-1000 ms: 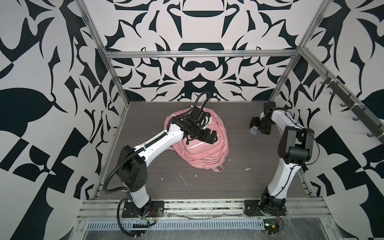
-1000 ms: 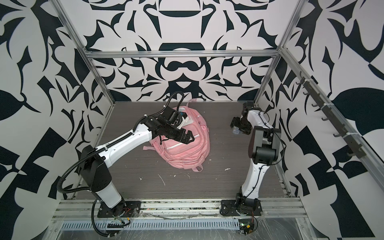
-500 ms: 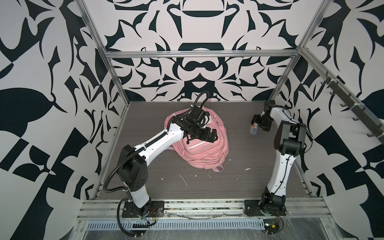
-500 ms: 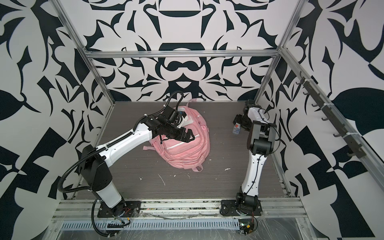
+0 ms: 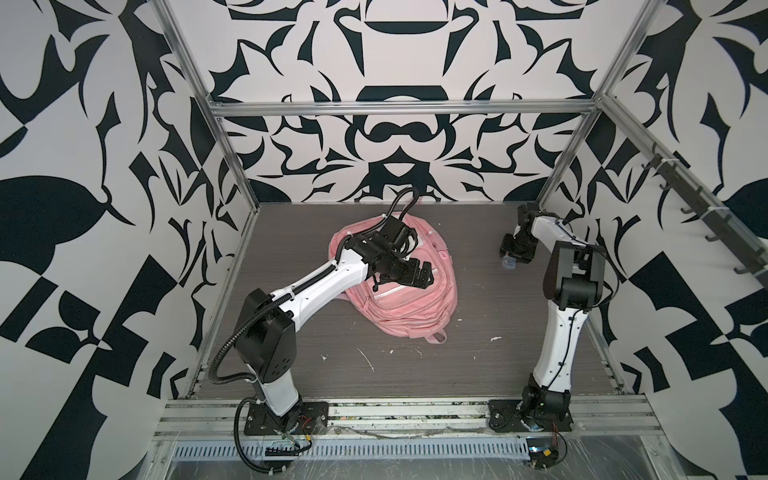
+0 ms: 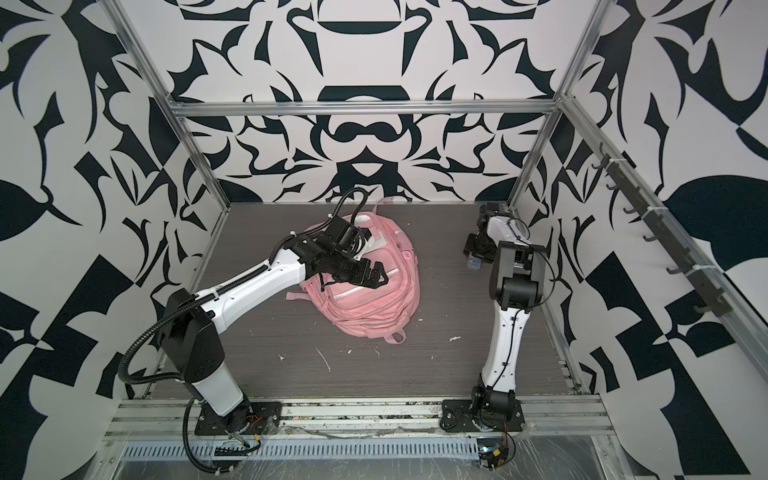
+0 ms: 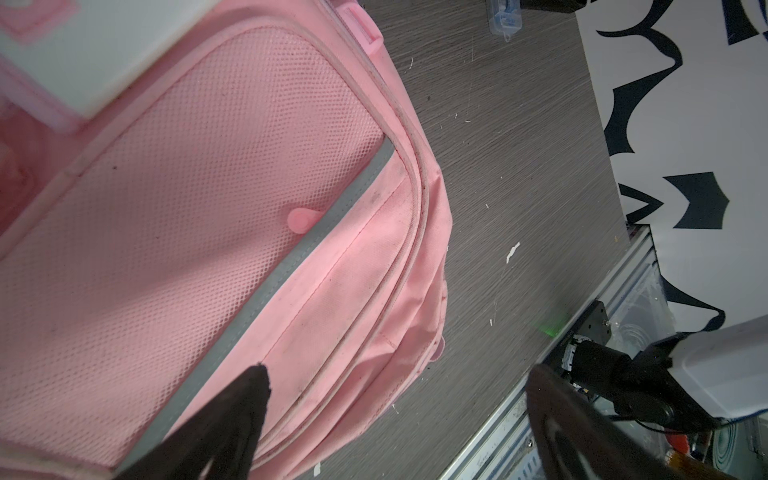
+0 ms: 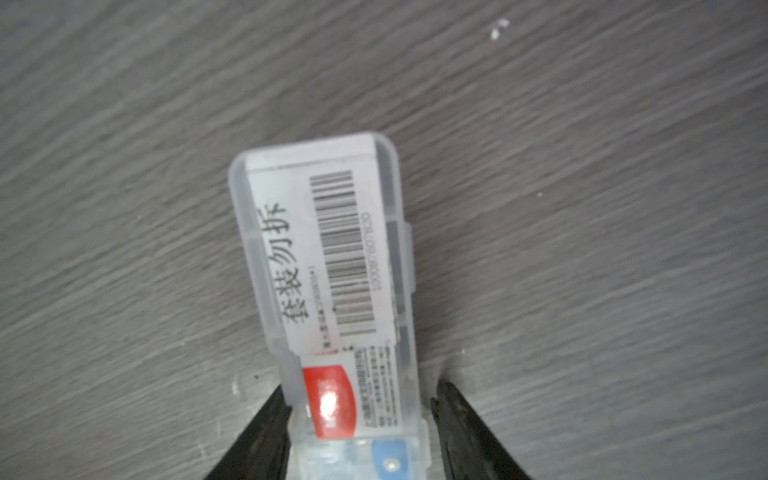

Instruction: Pack the student bag

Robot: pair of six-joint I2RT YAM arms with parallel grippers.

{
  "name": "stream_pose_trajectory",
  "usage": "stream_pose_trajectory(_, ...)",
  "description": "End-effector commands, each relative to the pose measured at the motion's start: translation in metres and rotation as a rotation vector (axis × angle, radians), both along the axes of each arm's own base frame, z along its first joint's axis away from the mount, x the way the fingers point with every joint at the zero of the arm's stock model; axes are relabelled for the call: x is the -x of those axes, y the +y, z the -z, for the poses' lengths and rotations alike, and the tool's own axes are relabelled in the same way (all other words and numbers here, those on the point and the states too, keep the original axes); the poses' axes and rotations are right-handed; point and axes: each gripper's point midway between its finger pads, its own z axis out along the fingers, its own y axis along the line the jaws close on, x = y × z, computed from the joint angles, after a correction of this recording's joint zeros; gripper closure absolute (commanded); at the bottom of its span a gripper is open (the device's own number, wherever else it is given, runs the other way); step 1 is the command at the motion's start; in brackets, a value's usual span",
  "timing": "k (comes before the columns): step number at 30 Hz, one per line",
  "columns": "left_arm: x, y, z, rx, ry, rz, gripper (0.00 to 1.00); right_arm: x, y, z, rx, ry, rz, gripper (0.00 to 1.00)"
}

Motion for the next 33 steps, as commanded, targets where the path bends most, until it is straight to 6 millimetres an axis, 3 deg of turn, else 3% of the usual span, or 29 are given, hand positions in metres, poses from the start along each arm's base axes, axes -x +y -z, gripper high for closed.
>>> stream_pose_trajectory(1,0.003,0.001,-0.003,0.005,-0.01,0.002,0.01,0.008,0.003,-0.003,-0.017,0.009,-0.012,0.49)
stream_pose_trajectory(6,0.004,0.007,0.002,-0.013,-0.006,-0.026,0.01,0.011,0.008,-0.004,-0.035,0.014,-0.016,0.59)
stream_pose_trajectory(11,0.006,0.015,0.006,-0.05,-0.012,-0.042,0.01,0.02,0.02,-0.002,-0.051,0.051,-0.068,0.82)
stream_pose_trajectory(18,0.01,0.019,0.007,-0.027,-0.006,-0.072,0.0,0.046,0.023,-0.019,-0.023,0.047,-0.102,0.98)
stream_pose_trajectory(23,0.013,0.02,0.01,-0.023,0.002,-0.071,0.01,0.087,0.038,-0.027,-0.03,0.044,-0.105,1.0)
stream_pose_trajectory(28,0.013,0.021,0.012,-0.04,-0.001,-0.05,0.01,0.138,0.08,-0.025,-0.065,0.075,-0.15,1.0)
stream_pose_trajectory(33,0.016,0.017,0.019,-0.031,0.02,-0.035,0.01,0.175,0.101,-0.021,-0.06,0.092,-0.161,1.0)
